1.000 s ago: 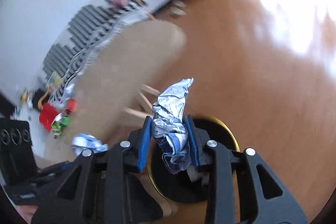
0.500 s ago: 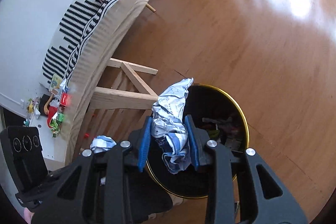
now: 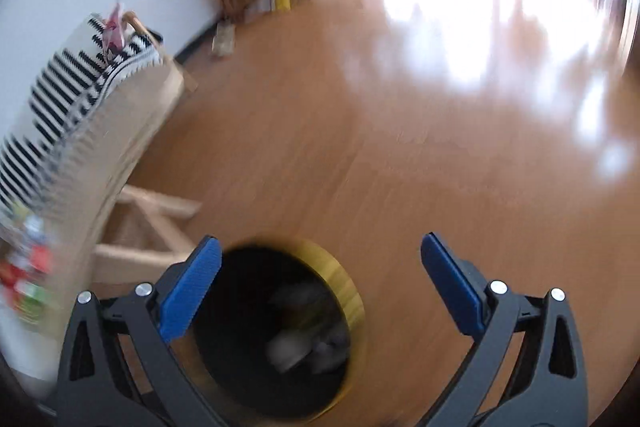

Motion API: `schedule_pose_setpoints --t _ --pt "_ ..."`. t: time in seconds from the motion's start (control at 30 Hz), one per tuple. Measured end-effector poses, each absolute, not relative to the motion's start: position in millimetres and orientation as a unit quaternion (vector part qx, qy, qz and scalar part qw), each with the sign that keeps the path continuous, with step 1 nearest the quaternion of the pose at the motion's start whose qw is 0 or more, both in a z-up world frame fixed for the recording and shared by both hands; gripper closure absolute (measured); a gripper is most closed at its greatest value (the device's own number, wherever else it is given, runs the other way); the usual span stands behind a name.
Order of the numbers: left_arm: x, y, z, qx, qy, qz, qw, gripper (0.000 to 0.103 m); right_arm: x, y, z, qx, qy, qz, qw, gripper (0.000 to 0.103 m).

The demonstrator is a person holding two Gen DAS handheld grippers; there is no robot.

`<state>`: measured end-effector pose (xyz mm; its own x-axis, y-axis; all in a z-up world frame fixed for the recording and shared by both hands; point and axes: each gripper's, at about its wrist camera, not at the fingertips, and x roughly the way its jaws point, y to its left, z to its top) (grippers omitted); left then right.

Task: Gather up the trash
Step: 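Return both tools from the bin to the table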

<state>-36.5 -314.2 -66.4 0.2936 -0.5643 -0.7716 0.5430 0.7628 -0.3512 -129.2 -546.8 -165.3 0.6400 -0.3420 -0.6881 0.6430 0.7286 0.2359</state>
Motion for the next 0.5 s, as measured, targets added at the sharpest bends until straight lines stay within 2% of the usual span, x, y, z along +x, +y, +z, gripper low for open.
schedule_pose_setpoints --t 0.13,0.27,0.37,0.5 --pt "-26.4 -254.5 -3.0 0.016 0.385 -0.305 0.871 0.006 -109.4 -519.2 -145.4 0.241 0.313 -0.187 0.899 0.006" --pt "-4.3 -165.3 4.7 -0.02 0.384 -0.227 0.894 0.006 -72.5 -478.6 -124.5 0.242 0.317 -0.11 0.911 0.006" --pt "18.1 -88.3 -7.4 -0.071 0.405 -0.125 0.903 0.006 -36.4 -433.8 -83.0 0.241 0.281 -0.042 0.928 0.006" --pt "53.5 -15.4 -21.7 -0.141 0.414 -0.05 0.898 0.006 7.6 -363.3 -38.8 0.16 0.248 0.01 0.955 0.006"
